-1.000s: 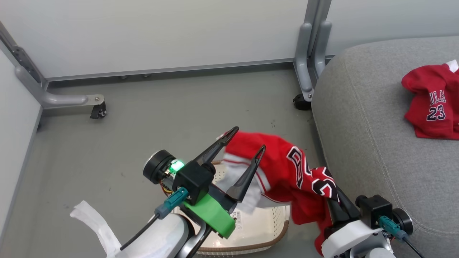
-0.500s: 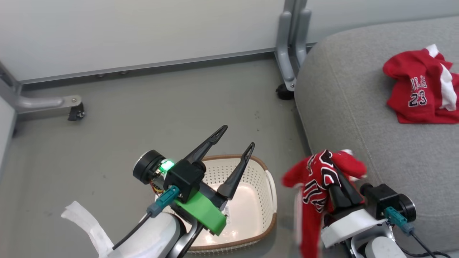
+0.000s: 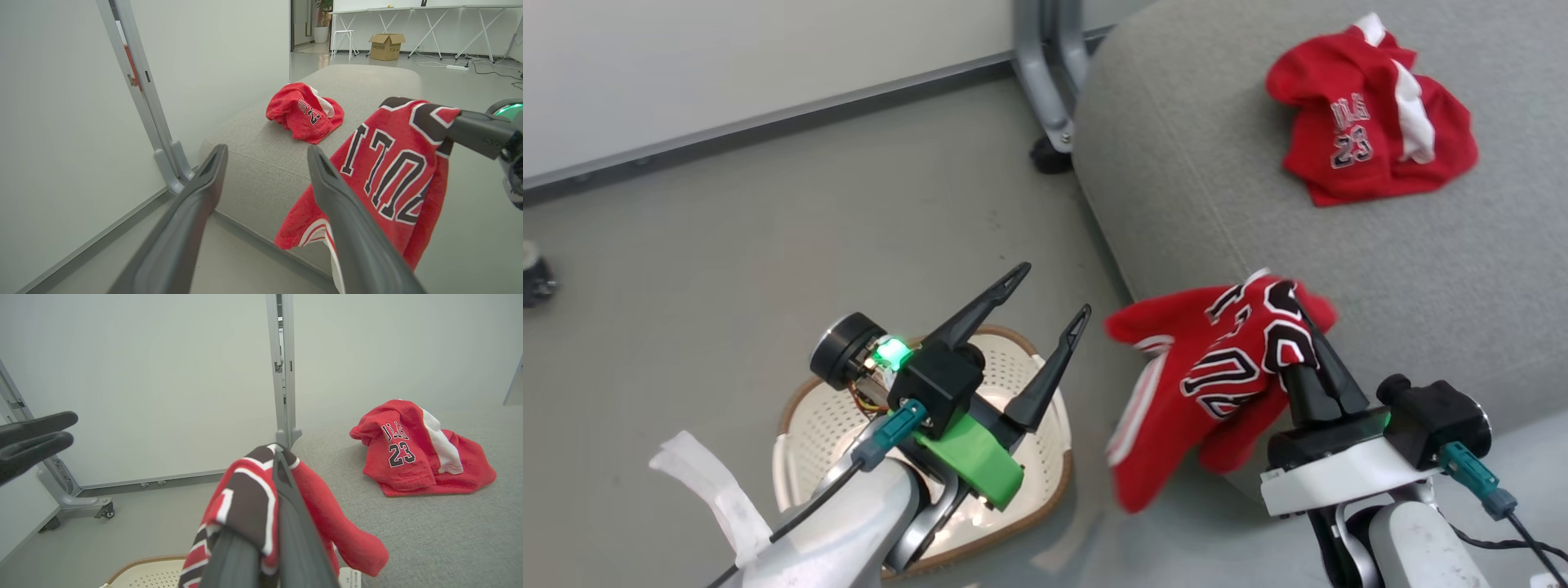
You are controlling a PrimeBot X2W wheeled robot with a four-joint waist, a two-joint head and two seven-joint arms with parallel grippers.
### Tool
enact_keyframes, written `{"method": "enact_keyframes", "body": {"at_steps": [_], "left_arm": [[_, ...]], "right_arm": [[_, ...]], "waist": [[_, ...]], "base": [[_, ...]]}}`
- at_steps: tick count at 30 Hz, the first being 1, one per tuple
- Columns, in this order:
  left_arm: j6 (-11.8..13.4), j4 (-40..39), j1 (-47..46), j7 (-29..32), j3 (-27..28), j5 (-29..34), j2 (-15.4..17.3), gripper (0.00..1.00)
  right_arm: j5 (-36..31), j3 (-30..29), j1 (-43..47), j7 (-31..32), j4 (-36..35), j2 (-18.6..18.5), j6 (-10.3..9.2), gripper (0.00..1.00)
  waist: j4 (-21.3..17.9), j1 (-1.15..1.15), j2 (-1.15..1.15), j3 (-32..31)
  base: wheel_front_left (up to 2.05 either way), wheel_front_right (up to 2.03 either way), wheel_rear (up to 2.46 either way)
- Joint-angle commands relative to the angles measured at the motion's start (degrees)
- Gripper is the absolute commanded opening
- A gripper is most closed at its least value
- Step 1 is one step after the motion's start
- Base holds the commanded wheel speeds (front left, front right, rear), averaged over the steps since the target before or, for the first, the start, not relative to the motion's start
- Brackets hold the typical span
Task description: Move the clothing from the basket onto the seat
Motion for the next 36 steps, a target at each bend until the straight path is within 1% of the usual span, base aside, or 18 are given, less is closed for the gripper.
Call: {"method": "enact_keyframes", "body": {"at_steps": [1, 6, 12, 17, 21, 23, 24, 27, 32, 35, 36], "left_arm": [[-0.01, 0.39, -1.14, 0.19, 0.25, 0.35, 0.70, 1.00], [-0.49, 0.82, -2.32, 0.82, 0.15, 0.79, 1.92, 1.00], [-0.88, 0.67, -3.09, 1.67, -0.46, 1.03, 2.31, 1.00], [-1.13, 0.06, -3.99, 2.60, -1.18, 1.45, 2.48, 1.00], [-1.37, -0.93, -4.95, 3.78, -1.46, 1.74, 2.99, 1.00], [-1.51, -1.39, -5.75, 4.28, -1.57, 2.14, 3.18, 1.00], [-1.61, -1.62, -6.24, 4.62, -1.67, 2.28, 3.25, 1.00], [-1.75, -2.26, -7.33, 5.28, -1.74, 2.55, 3.27, 1.00], [-1.67, -3.77, -9.29, 6.31, -1.75, 3.06, 3.63, 1.00], [-1.55, -4.58, -10.08, 6.77, -1.74, 3.36, 3.84, 1.00], [-1.39, -4.68, -10.21, 6.72, -1.67, 3.45, 3.98, 1.00]], "right_arm": [[0.40, -0.38, -0.54, -0.19, -0.95, 0.03, -0.08, 0.00], [1.51, -1.43, -0.37, -0.19, -3.47, 0.13, -0.08, 0.00], [2.52, -2.93, -1.44, -0.18, -5.36, 0.15, -0.08, 0.00], [3.18, -4.95, -5.31, -0.19, -6.68, 0.15, -0.08, 0.00], [1.69, -7.14, -13.80, -0.19, -6.94, 0.12, -0.08, 0.00], [1.70, -9.27, -18.47, -0.18, -5.93, -0.28, -0.08, 0.00], [2.83, -11.28, -21.99, -0.18, -5.09, -0.33, -0.08, 0.00], [4.09, -15.25, -31.35, -0.19, -2.41, -2.36, -0.08, 0.00], [1.72, -20.16, -46.89, -0.18, 2.98, -9.99, -0.08, 0.00], [0.22, -22.16, -53.25, -0.17, 5.94, -13.45, -0.08, 0.00], [-0.26, -22.32, -53.87, -0.18, 6.78, -14.05, -0.07, 0.00]], "waist": [[-6.26, 0.00, 0.00, 4.94], [-10.13, 0.00, 0.00, 7.58], [-12.20, 0.00, 0.00, 10.10], [-11.51, 0.00, 0.00, 12.82], [-9.68, 0.00, 0.00, 16.06], [-8.57, 0.00, 0.00, 17.61], [-7.82, 0.00, 0.00, 18.61], [-5.56, 0.00, 0.00, 21.17], [-1.34, 0.00, 0.00, 25.73], [0.86, 0.00, 0.00, 28.04], [1.27, 0.00, 0.00, 28.52]], "base": [[0.00, 0.00, 0.00], [0.00, 0.00, 0.00], [0.00, 0.00, 0.00], [0.00, 0.00, 0.00], [0.00, 0.00, 0.00], [0.00, 0.00, 0.00], [0.00, 0.00, 0.00], [0.00, 0.00, 0.00], [0.00, 0.00, 0.00], [0.00, 0.00, 0.00], [0.00, 0.00, 0.00]]}}
